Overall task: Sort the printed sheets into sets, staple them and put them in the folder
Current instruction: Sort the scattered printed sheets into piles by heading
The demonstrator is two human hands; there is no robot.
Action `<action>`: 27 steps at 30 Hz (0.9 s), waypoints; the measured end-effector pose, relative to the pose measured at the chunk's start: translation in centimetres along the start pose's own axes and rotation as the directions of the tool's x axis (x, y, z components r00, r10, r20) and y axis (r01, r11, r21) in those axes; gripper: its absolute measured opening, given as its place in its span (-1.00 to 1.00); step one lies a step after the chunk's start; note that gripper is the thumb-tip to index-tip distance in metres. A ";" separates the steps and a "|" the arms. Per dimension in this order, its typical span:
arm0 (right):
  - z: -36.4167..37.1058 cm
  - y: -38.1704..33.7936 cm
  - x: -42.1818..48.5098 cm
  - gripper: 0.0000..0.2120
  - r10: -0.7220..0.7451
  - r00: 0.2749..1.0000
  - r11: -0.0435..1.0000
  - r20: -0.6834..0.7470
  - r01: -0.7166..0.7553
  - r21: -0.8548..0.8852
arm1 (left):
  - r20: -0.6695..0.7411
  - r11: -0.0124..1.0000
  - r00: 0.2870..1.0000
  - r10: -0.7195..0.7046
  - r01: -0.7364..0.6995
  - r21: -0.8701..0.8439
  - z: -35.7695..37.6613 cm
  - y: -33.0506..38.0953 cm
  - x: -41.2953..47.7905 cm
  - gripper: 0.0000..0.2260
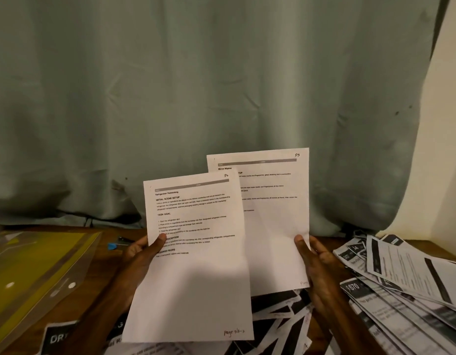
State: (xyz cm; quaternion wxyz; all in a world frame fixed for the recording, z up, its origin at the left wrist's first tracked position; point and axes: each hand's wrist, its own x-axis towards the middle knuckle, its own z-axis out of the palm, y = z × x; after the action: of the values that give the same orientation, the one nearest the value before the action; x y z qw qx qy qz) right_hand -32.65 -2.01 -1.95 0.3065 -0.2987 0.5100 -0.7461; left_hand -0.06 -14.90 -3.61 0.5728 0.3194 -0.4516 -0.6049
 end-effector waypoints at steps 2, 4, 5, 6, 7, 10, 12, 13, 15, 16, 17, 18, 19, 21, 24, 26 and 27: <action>0.0 -0.1 -0.1 -0.75 0.001 1.000 1.000 0.003 -0.001 -0.007 | 0.005 1.000 1.000 -0.007 0.007 -0.007 -0.2 -0.3 0.2 -0.80; 0.1 -0.3 -0.2 -0.80 0.005 1.000 1.000 0.019 -0.004 -0.011 | -0.032 1.000 0.999 -0.003 0.002 -0.010 0.0 -0.4 0.2 -0.81; 0.1 -0.5 -0.4 -0.81 0.008 0.999 1.000 0.033 -0.007 -0.019 | -0.030 1.000 1.000 -0.004 0.003 -0.026 0.1 -0.4 0.2 -0.81; 0.2 -0.7 -0.5 -0.81 0.012 0.998 0.999 0.057 -0.010 -0.035 | -0.039 0.999 0.999 0.001 -0.002 -0.033 0.3 -0.4 0.2 -0.81; 0.4 -0.9 -0.9 -0.80 0.020 0.996 0.998 0.084 -0.015 -0.057 | -0.045 0.999 0.999 0.004 -0.006 -0.044 0.5 -0.3 0.0 -0.80; 1.5 -0.8 -1.9 -0.69 0.064 0.973 0.990 0.224 -0.034 -0.133 | -0.085 0.998 0.995 0.045 -0.049 -0.050 1.0 -0.1 -0.1 -0.73; 2.6 -0.8 -3.0 -0.60 0.096 0.939 0.977 0.329 -0.027 -0.210 | -0.087 0.997 0.994 0.063 -0.066 -0.044 1.0 0.4 -0.2 -0.67; 3.2 -0.8 -3.5 -0.58 0.104 0.923 0.968 0.369 -0.008 -0.252 | -0.084 0.997 0.994 0.064 -0.067 -0.030 0.8 0.7 -0.2 -0.65; 4.1 -0.4 -4.0 -0.58 0.118 0.899 0.950 0.422 0.021 -0.311 | -0.070 0.999 0.996 0.053 -0.054 -0.003 0.0 1.3 -0.2 -0.65; 4.4 -0.2 -4.1 -0.62 0.128 0.887 0.942 0.443 0.031 -0.333 | -0.069 0.999 0.997 0.038 -0.037 0.015 -0.4 1.6 -0.2 -0.63; 4.7 0.0 -4.3 -0.68 0.136 0.872 0.935 0.470 0.044 -0.352 | -0.065 0.999 0.998 0.027 -0.025 0.032 -0.9 1.8 0.0 -0.60; 4.9 0.1 -4.4 -0.73 0.137 0.855 0.927 0.501 0.068 -0.370 | -0.062 0.999 0.998 0.023 -0.020 0.049 -1.5 1.9 0.1 -0.56; 5.0 0.1 -4.6 -0.79 0.131 0.841 0.915 0.526 0.101 -0.390 | -0.053 0.998 0.998 0.021 -0.018 0.059 -1.8 2.1 0.1 -0.55; 5.0 -0.2 -4.7 -0.86 0.112 0.838 0.915 0.534 0.123 -0.385 | -0.034 0.997 0.999 0.030 -0.028 0.069 -2.3 2.3 0.0 -0.62; 3.8 0.0 -3.6 -0.79 0.027 0.911 0.910 0.411 0.147 -0.387 | -0.079 0.995 0.995 0.060 -0.054 0.079 -2.7 2.8 -0.2 -0.78; 2.3 1.1 -1.7 -0.86 -0.089 0.939 0.721 0.333 0.292 -0.629 | -0.115 0.994 0.991 0.063 -0.053 0.092 -2.9 3.0 -0.1 -0.75; 1.7 1.5 -1.1 -0.82 -0.094 0.942 0.587 0.321 0.313 -0.747 | -0.115 0.995 0.991 0.064 -0.054 0.089 -2.9 3.0 -0.1 -0.71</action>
State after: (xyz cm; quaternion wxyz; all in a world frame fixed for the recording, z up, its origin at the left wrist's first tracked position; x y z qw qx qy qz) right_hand -30.39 -2.58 -3.00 0.1164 -0.5498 0.7052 -0.4322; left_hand 3.81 -15.11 -2.06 0.6016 0.3653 -0.4521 -0.5479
